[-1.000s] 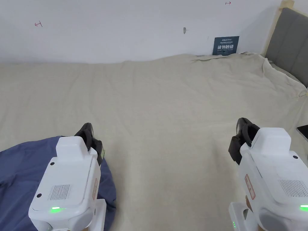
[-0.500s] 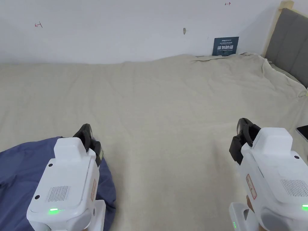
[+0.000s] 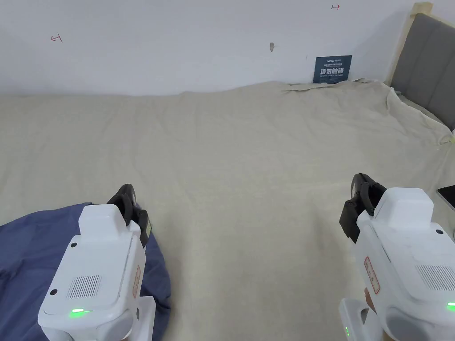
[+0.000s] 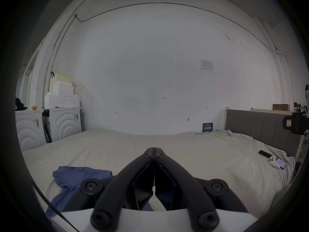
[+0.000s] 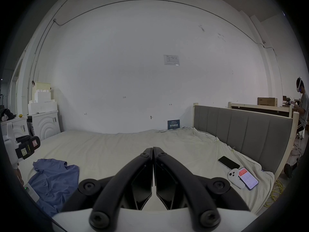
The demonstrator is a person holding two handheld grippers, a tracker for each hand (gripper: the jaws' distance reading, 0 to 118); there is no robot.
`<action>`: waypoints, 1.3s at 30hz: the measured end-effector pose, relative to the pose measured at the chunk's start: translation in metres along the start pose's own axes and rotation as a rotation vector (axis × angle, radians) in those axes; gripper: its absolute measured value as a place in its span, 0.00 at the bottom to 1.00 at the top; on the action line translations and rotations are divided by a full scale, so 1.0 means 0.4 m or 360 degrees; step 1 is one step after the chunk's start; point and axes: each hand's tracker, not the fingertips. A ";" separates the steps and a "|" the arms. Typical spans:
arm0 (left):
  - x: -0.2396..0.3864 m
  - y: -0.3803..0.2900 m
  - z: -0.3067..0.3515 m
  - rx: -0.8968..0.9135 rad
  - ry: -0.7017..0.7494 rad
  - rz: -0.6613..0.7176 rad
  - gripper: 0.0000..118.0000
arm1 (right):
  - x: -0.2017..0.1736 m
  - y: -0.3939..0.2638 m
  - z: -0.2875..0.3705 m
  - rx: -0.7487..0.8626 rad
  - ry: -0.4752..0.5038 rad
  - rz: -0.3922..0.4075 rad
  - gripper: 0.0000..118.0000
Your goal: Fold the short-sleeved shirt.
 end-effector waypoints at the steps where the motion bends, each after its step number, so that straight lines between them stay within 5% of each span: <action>1: -0.001 0.000 -0.001 -0.0005 0.0002 0.0000 0.00 | 0.000 0.000 0.000 0.0000 0.0001 0.0000 0.00; 17: -0.071 0.011 0.021 0.0016 0.0109 0.0007 0.00 | -0.073 0.023 -0.025 0.0022 0.0102 0.0038 0.00; 39: -0.470 0.061 0.249 0.0055 0.0765 0.0011 0.00 | -0.451 0.028 -0.090 0.0043 0.0715 0.0013 0.00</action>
